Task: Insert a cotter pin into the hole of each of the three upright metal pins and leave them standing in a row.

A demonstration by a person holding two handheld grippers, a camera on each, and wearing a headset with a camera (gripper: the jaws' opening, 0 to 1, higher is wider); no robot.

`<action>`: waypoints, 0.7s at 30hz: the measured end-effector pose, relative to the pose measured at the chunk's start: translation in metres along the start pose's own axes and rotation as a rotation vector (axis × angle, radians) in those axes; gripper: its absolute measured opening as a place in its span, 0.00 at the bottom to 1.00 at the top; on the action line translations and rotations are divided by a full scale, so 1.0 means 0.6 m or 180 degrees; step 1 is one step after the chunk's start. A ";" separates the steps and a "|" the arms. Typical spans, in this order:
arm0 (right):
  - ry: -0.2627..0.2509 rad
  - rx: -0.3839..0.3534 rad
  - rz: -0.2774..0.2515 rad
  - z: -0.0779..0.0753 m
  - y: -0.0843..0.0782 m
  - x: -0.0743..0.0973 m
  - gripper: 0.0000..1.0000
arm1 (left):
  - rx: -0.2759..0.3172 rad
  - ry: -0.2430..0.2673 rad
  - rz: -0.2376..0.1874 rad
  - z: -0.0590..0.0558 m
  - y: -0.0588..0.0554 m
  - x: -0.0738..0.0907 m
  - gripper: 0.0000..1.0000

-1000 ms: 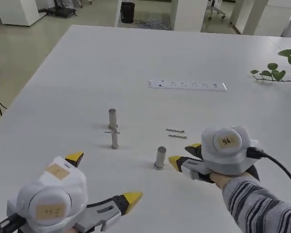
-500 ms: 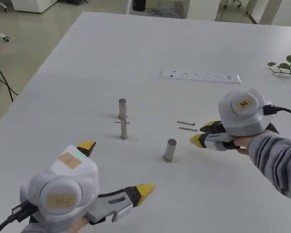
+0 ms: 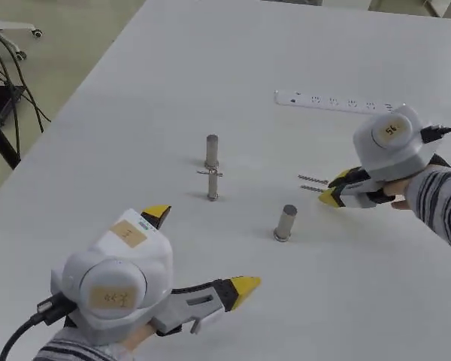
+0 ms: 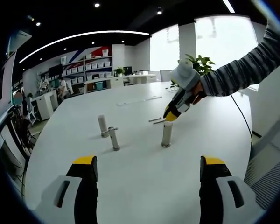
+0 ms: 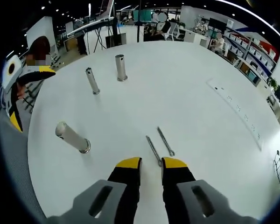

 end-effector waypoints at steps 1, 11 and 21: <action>0.0046 0.0001 0.0023 0.002 -0.001 -0.002 0.12 | 0.0001 0.0003 0.0004 0.000 0.000 0.000 0.90; 0.0160 0.0024 0.0194 -0.002 -0.011 -0.007 0.07 | 0.0051 0.0007 0.0004 0.003 -0.003 0.001 0.89; 0.0139 0.0176 0.0248 -0.002 -0.013 -0.006 0.00 | 0.0103 -0.0002 -0.0002 0.004 -0.003 0.003 0.88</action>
Point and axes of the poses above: the centre of the closed fingertips' face, and the gripper's own axes: x roughly backward along the fingers, z roughly to its left, y roughly out of its top, the point moved 3 cm from there along x, roughly backward along the fingers, and after that the axes turned 3 degrees about -y, right-handed, at the moved point
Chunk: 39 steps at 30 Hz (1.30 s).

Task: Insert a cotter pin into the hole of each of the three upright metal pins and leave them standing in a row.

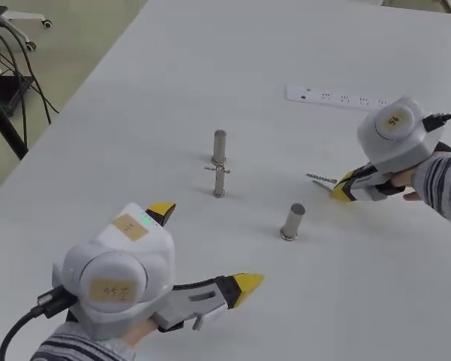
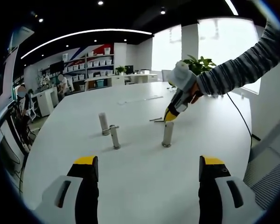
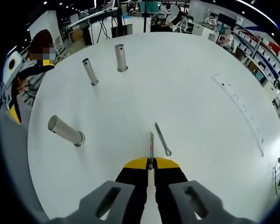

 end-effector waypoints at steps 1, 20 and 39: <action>0.0014 0.0046 0.0003 0.003 0.000 0.001 0.00 | -0.0001 -0.0003 -0.0009 0.000 0.001 0.000 0.88; -0.0124 0.0598 -0.0252 0.045 -0.005 0.052 0.00 | -0.0010 -0.0249 -0.0004 -0.021 0.016 0.000 0.69; -0.0107 0.1206 -0.0651 0.142 0.019 0.116 0.00 | -0.0276 -0.0743 -0.0008 -0.063 0.068 -0.038 0.50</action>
Point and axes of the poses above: the centre of the closed fingertips' face, and the gripper's own axes: x roughly backward along the fingers, z roughly to its left, y roughly out of its top, the point moved 3 cm from there along x, roughly backward along the fingers, and after that the axes turned 3 degrees about -y, right-handed, at the moved point
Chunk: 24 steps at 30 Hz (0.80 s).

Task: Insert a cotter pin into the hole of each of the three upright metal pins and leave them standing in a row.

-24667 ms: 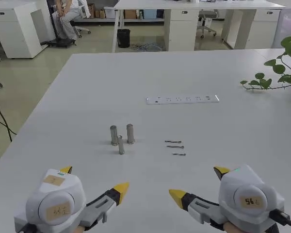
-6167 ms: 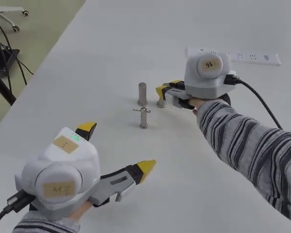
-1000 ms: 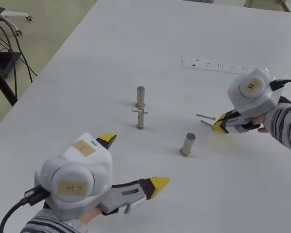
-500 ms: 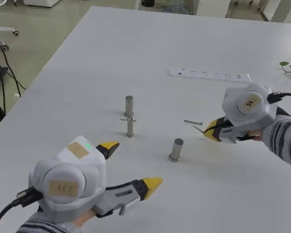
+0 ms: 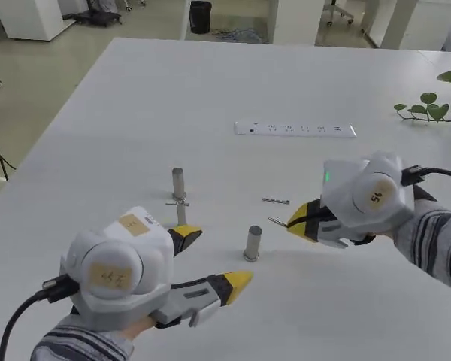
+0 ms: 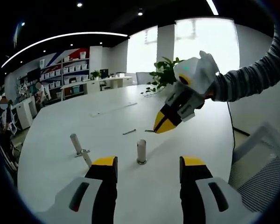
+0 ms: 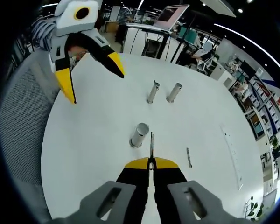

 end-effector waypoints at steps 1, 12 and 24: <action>0.0010 0.0029 -0.0023 0.006 0.004 0.000 0.00 | 0.0002 -0.0035 -0.0004 -0.001 0.002 -0.003 0.49; 0.0082 0.0394 -0.0207 0.051 0.041 0.009 0.00 | 0.0138 -0.0207 -0.0019 -0.007 0.012 -0.013 0.39; 0.0100 0.0862 -0.0296 0.087 0.068 0.020 0.00 | 0.0416 -0.0383 -0.0069 -0.022 0.013 -0.017 0.19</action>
Point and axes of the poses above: the centre of the closed fingertips' face, and the gripper's own axes: x roughly backward along the fingers, z roughly to its left, y roughly out of its top, the point moved 3 cm from there along x, roughly backward along the fingers, and after that the axes turned 3 degrees about -y, right-handed, at the moved point
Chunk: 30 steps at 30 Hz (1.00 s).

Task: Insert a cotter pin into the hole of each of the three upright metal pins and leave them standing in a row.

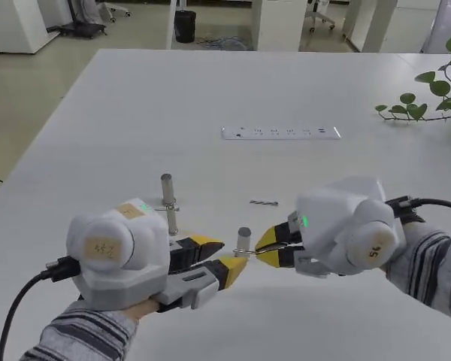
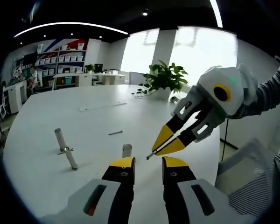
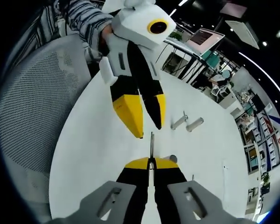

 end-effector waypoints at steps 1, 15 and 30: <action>-0.0005 -0.0005 -0.0006 0.001 0.002 0.001 0.00 | 0.0028 -0.0016 -0.0002 -0.002 -0.001 -0.001 0.18; -0.0030 0.0058 -0.0151 0.006 0.027 0.010 0.00 | 0.0398 -0.0131 -0.0047 -0.013 -0.005 -0.003 0.05; -0.0034 0.0094 -0.0118 0.008 0.026 0.008 0.00 | 0.0432 -0.0205 -0.0087 -0.015 -0.002 -0.004 0.00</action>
Point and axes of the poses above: the centre of the closed fingertips' face, and the gripper's own axes: x roughly backward along the fingers, z roughly to its left, y roughly out of its top, the point moved 3 cm from there along x, roughly backward along the fingers, and after that the axes turned 3 degrees about -y, right-handed, at the moved point
